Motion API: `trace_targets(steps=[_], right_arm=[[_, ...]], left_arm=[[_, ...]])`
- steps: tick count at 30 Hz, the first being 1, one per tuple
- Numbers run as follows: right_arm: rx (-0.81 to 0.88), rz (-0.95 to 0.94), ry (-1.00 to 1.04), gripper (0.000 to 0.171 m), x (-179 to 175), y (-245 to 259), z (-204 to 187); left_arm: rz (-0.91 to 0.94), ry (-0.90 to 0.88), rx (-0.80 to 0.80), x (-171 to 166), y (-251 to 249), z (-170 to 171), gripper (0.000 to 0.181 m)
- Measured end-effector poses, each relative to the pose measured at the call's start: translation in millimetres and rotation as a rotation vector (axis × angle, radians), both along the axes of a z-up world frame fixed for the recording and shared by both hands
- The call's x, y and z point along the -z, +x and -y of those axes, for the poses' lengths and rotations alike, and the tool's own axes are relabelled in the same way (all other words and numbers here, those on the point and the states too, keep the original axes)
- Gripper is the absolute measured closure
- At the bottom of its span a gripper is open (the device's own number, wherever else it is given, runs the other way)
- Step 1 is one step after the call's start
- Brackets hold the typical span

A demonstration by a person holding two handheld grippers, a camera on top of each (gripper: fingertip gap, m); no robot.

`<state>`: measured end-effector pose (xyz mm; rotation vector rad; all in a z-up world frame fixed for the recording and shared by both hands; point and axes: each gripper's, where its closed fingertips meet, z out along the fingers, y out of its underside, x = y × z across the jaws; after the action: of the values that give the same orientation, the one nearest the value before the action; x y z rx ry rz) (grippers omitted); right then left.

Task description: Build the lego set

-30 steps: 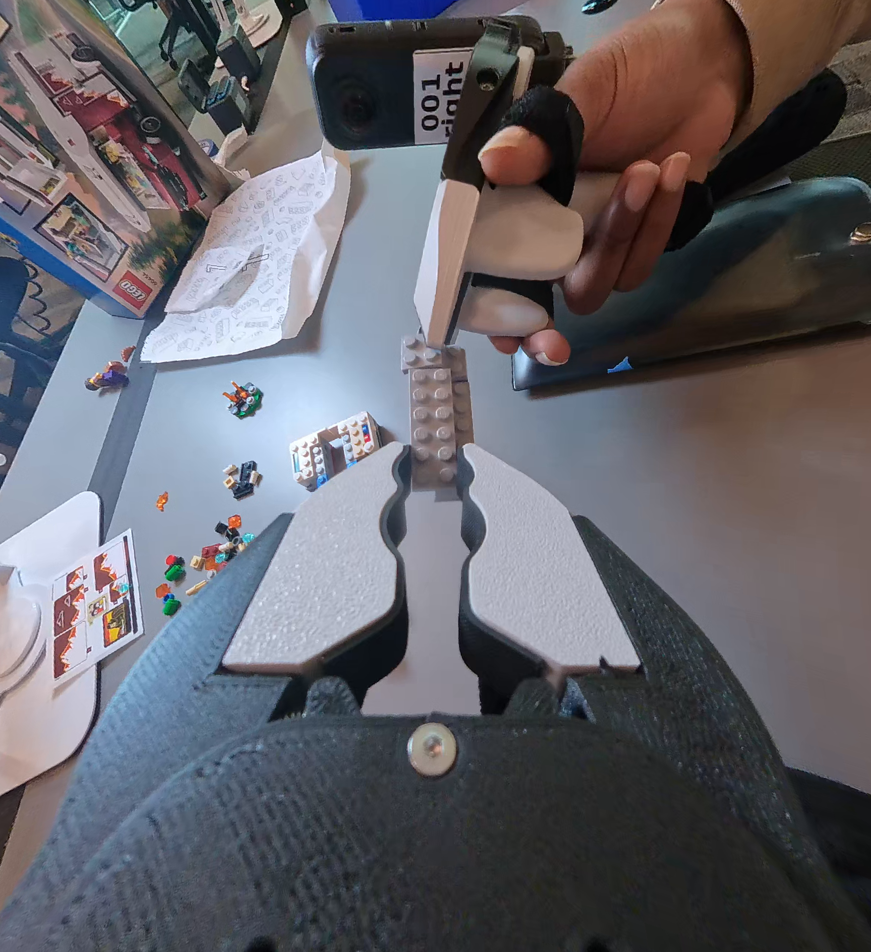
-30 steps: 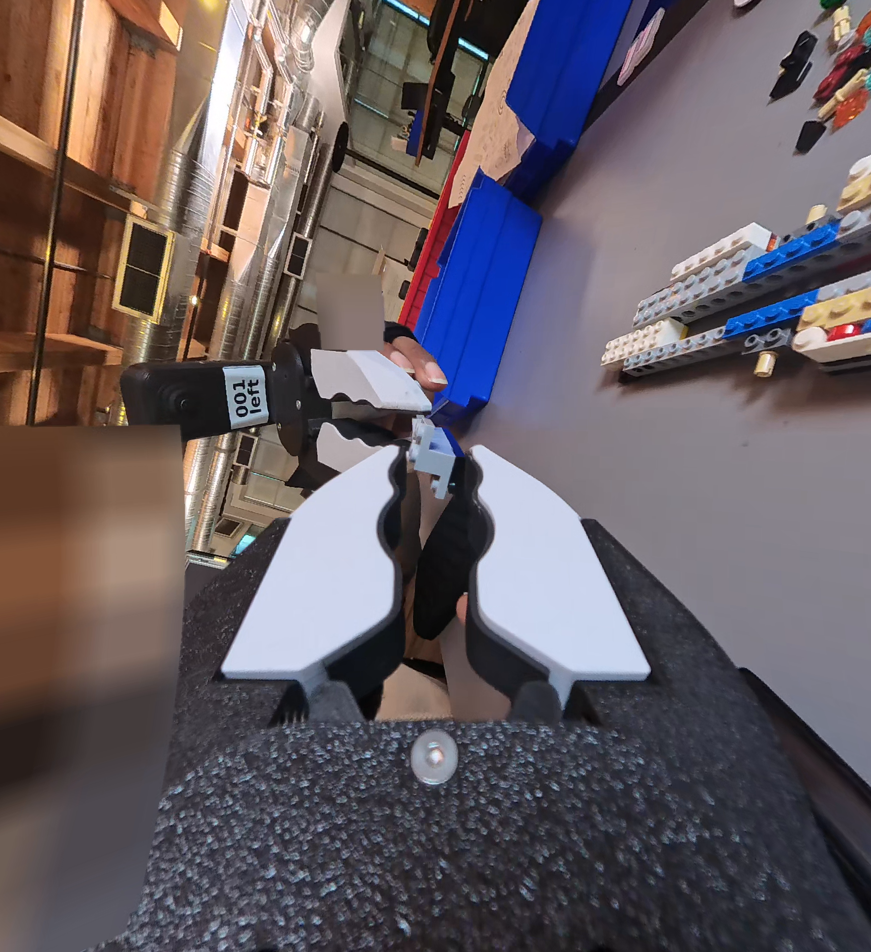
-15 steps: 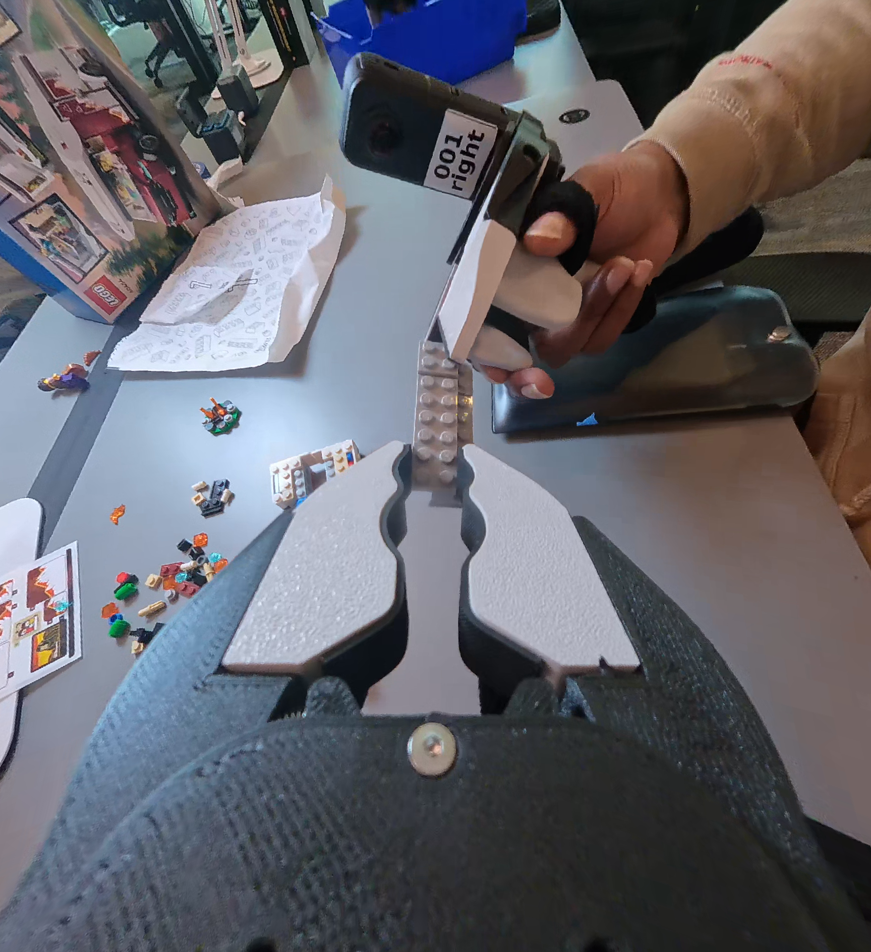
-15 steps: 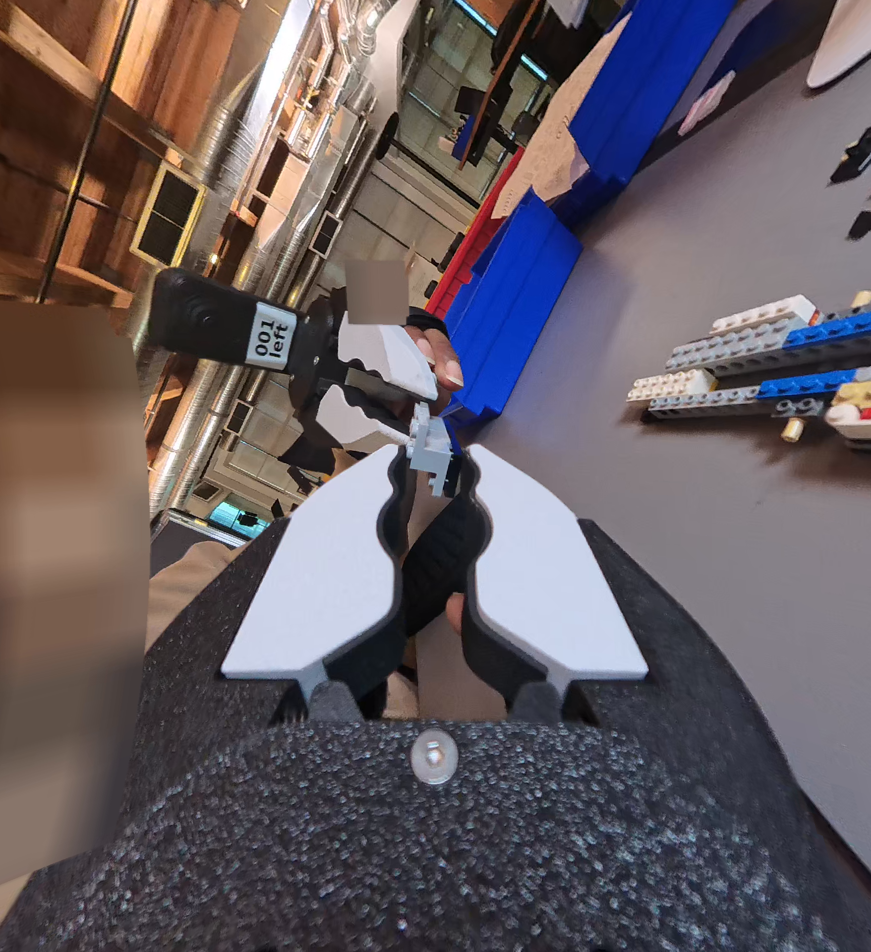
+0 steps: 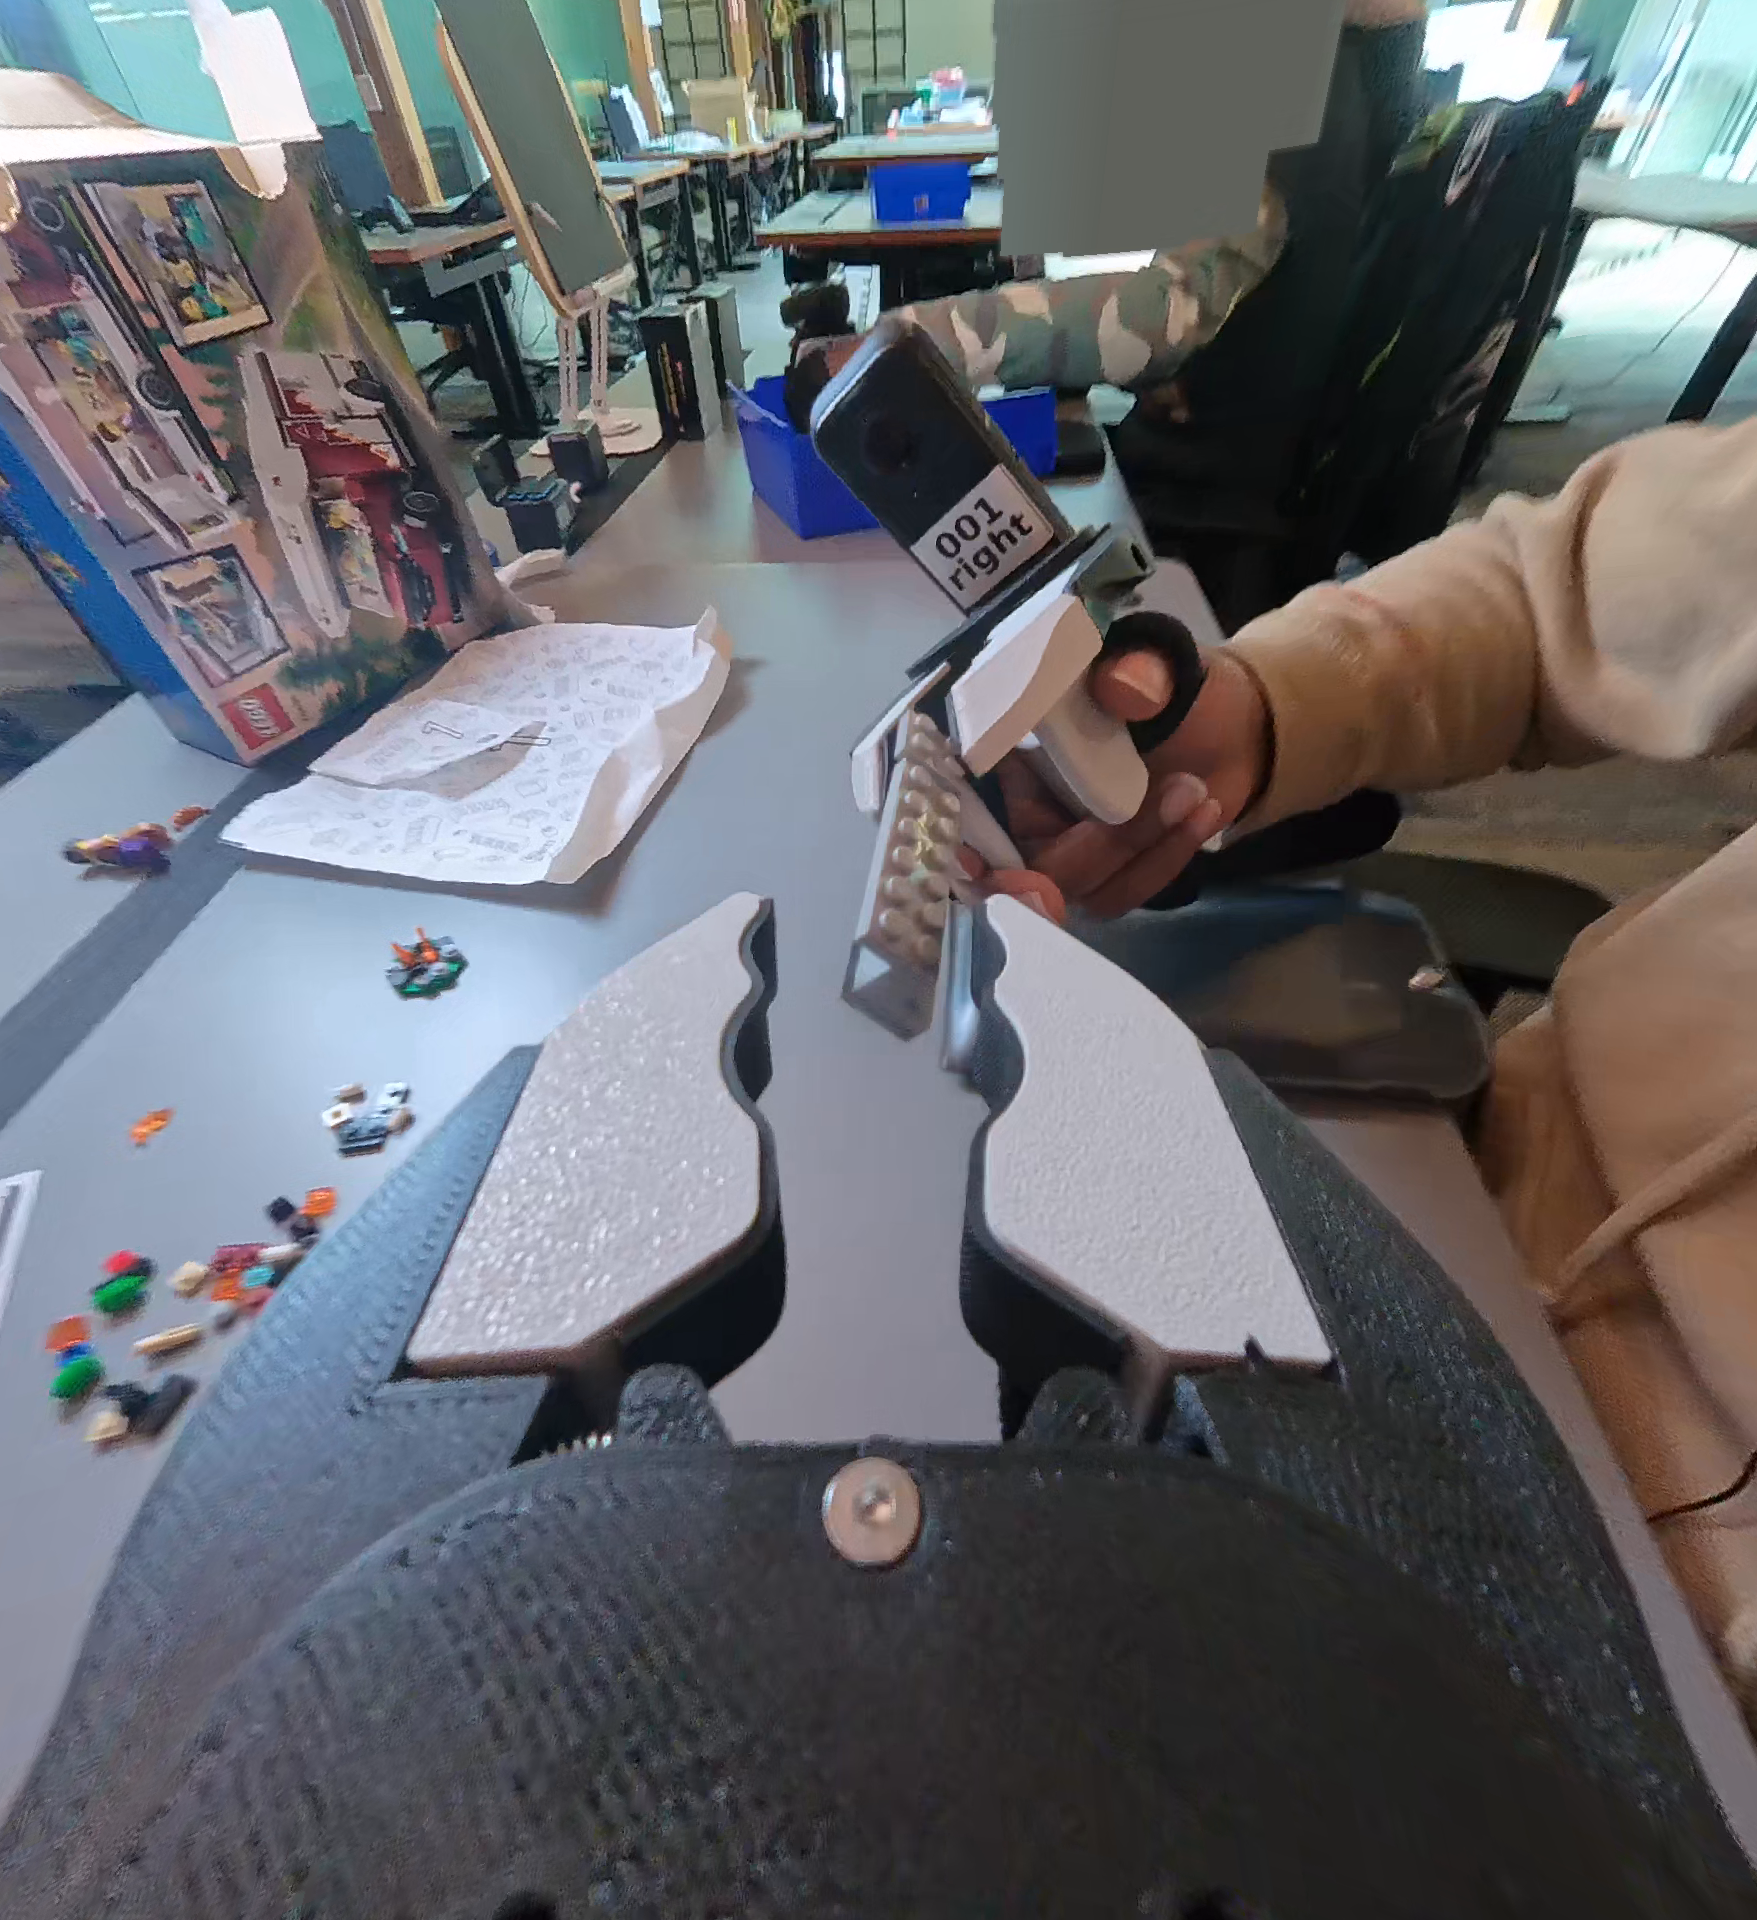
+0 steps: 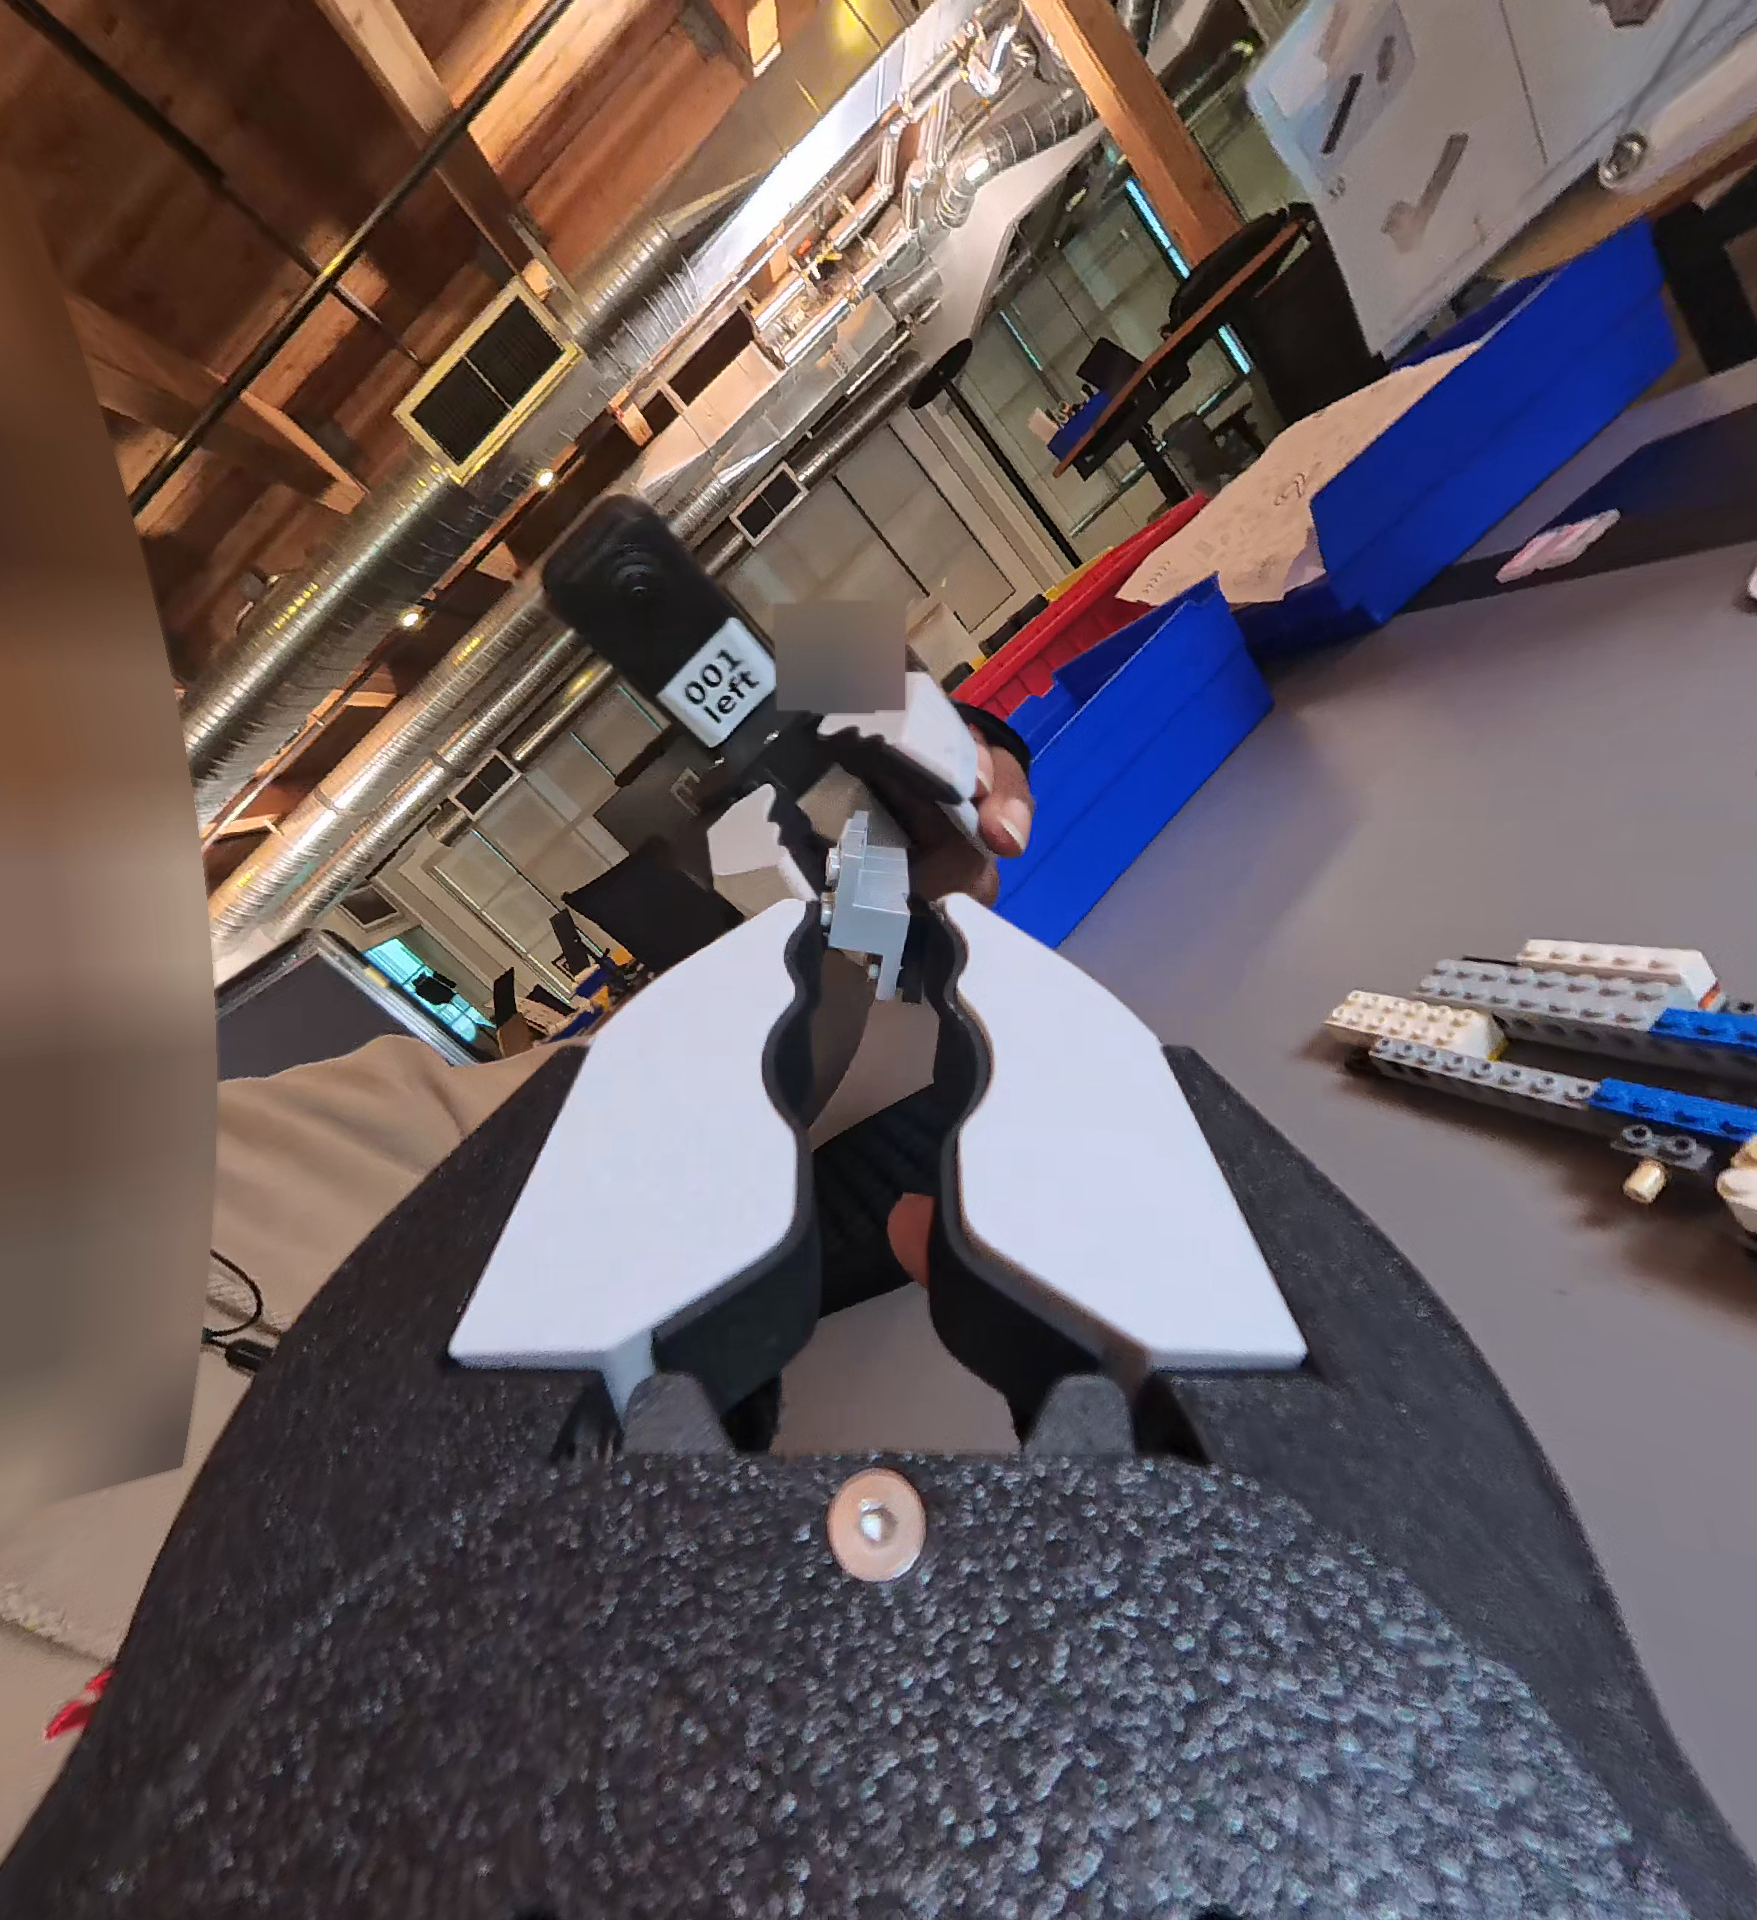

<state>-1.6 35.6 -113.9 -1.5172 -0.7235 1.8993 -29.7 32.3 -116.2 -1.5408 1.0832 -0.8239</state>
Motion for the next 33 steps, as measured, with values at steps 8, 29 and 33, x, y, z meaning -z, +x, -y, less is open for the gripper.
trace_targets(steps=[8,29,33], right_arm=[[0.041,0.026,0.477,0.152,-11.1,-1.5,25.2],[0.09,0.023,1.07,0.153,-0.5,8.5,59.1],[0.103,0.017,1.098,0.153,-0.5,9.1,61.4]], left_arm=[[0.247,-0.154,0.164,-8.3,21.4,24.4,0.161],[0.109,0.071,0.223,3.2,34.5,59.2,0.161],[0.129,0.065,0.227,2.3,35.4,61.9,0.161]])
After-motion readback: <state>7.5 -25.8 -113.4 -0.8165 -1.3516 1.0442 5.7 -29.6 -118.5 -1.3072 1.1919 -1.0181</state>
